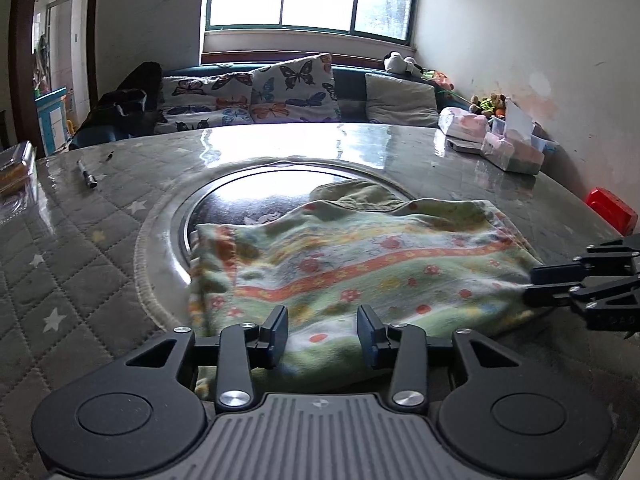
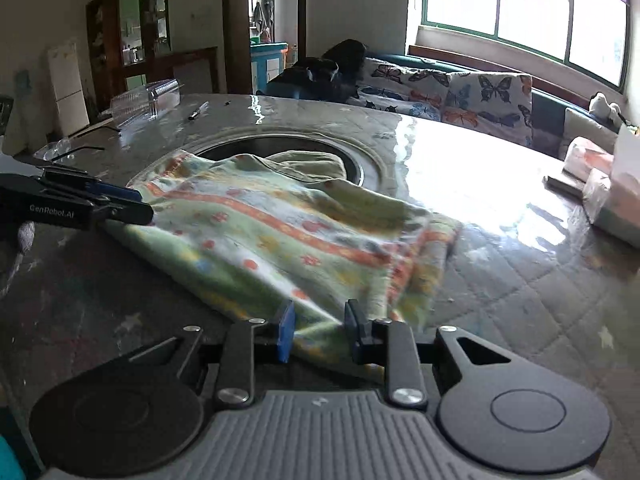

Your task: Fold clothes

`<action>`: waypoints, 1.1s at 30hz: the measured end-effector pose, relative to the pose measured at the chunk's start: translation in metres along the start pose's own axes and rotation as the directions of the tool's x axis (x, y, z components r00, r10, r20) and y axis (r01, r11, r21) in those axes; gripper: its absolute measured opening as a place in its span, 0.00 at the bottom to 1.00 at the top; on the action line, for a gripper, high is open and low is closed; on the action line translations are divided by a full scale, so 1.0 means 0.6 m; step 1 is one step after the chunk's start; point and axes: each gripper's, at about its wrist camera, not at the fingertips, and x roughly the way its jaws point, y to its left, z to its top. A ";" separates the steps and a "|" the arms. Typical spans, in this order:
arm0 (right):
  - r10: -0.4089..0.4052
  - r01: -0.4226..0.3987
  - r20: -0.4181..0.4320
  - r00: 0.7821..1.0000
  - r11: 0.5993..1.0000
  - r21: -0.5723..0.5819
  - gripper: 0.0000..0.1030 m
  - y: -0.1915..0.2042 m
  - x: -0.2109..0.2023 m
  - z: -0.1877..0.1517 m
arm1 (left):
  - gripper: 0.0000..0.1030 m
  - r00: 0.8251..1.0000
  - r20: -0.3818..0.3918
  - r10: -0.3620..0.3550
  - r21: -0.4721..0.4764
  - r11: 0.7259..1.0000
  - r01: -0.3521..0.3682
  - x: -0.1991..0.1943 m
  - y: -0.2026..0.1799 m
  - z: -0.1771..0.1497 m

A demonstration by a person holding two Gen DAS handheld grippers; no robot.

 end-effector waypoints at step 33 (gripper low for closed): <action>0.005 -0.001 -0.031 1.000 0.993 0.121 0.23 -0.108 0.118 0.110 | 0.36 0.994 -0.106 -0.020 -0.004 1.000 0.020 0.163 0.007 0.131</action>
